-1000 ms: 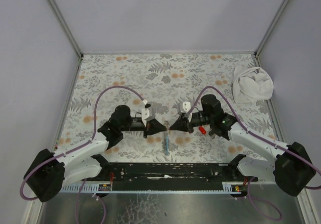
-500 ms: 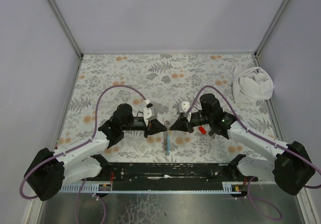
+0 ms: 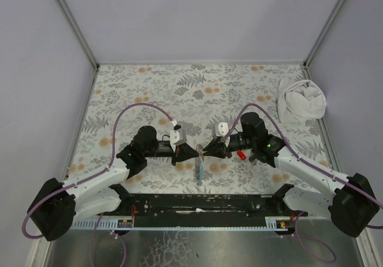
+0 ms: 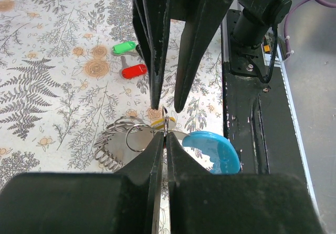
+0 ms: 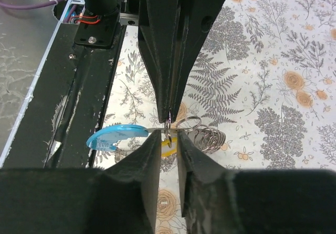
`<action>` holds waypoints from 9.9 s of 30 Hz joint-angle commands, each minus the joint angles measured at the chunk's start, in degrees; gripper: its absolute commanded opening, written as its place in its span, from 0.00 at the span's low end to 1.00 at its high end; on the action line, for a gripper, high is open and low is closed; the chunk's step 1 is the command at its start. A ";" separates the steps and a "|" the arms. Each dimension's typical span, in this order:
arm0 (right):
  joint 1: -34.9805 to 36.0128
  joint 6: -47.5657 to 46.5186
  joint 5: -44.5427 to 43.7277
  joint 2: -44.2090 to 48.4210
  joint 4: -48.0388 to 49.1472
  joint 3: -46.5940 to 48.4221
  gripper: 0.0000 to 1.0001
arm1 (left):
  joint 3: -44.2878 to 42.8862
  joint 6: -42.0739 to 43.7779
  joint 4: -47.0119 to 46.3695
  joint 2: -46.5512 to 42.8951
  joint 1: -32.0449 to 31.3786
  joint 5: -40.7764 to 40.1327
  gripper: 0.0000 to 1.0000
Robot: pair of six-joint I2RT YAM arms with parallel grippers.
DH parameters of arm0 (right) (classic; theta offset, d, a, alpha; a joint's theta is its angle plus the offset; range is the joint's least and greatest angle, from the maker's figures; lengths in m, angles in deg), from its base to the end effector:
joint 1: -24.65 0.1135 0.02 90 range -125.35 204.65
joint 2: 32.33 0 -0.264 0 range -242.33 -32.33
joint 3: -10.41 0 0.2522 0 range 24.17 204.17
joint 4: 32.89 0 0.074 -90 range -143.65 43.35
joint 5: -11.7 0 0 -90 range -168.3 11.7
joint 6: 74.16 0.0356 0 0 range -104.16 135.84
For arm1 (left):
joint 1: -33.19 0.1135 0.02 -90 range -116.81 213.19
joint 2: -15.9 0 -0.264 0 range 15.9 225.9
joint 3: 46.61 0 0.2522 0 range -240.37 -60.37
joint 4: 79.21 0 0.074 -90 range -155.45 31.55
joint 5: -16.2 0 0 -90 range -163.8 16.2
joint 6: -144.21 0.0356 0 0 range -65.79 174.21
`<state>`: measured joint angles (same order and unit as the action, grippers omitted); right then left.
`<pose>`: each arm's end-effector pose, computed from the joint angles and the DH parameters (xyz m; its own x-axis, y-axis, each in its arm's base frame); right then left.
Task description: Put the keys on the keyring
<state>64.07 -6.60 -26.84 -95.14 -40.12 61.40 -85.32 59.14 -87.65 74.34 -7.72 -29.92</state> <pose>0.1655 0.1721 0.2653 0.1360 -0.1961 -0.9711 -0.9898 -0.0682 -0.1248 0.1478 -0.1607 0.2338 -0.0627 0.1363 -0.9887 0.9948 0.0882 -0.0509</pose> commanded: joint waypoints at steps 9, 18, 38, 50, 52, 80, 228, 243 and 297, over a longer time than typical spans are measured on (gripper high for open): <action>0.56 -3.23 -4.34 2.91 -0.42 0.04 0.36 | 2.19 -0.28 -6.84 -1.91 -0.32 0.50 0.00; 0.57 -6.12 1.04 -0.91 -3.86 2.53 0.27 | 2.32 -0.36 -7.41 -2.05 -0.32 1.27 0.00; 0.57 -4.71 2.27 -0.74 -0.11 1.31 0.20 | 1.82 -0.15 -6.99 -1.59 -0.32 3.67 0.00; 0.56 -6.10 4.42 -1.68 -2.16 2.40 0.12 | 1.55 0.08 -6.64 -1.44 -0.32 3.76 0.00; 0.57 -6.13 4.52 -1.71 -2.31 2.57 0.01 | 1.42 0.12 -6.34 -1.40 -0.32 3.79 0.00; 0.57 -2.81 0.95 0.38 -2.91 3.99 0.00 | -2.26 3.29 1.44 1.03 -0.98 1.55 0.00; 3.03 -13.01 -5.84 -0.81 -15.21 10.64 0.00 | 2.60 -3.07 -11.91 -0.51 2.61 1.96 0.35; 3.12 -14.62 -4.64 -1.85 -17.43 12.12 0.00 | -1.80 -0.58 -8.94 4.55 3.08 9.21 0.33; 8.68 2.32 -13.23 -0.14 19.80 -7.20 0.00 | 18.86 -38.88 -63.89 10.00 -4.58 -38.26 0.00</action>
<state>70.84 -8.61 -41.48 -94.22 -26.35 55.66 -67.26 21.59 -135.77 81.59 -10.89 -59.43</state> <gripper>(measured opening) 0.013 0.008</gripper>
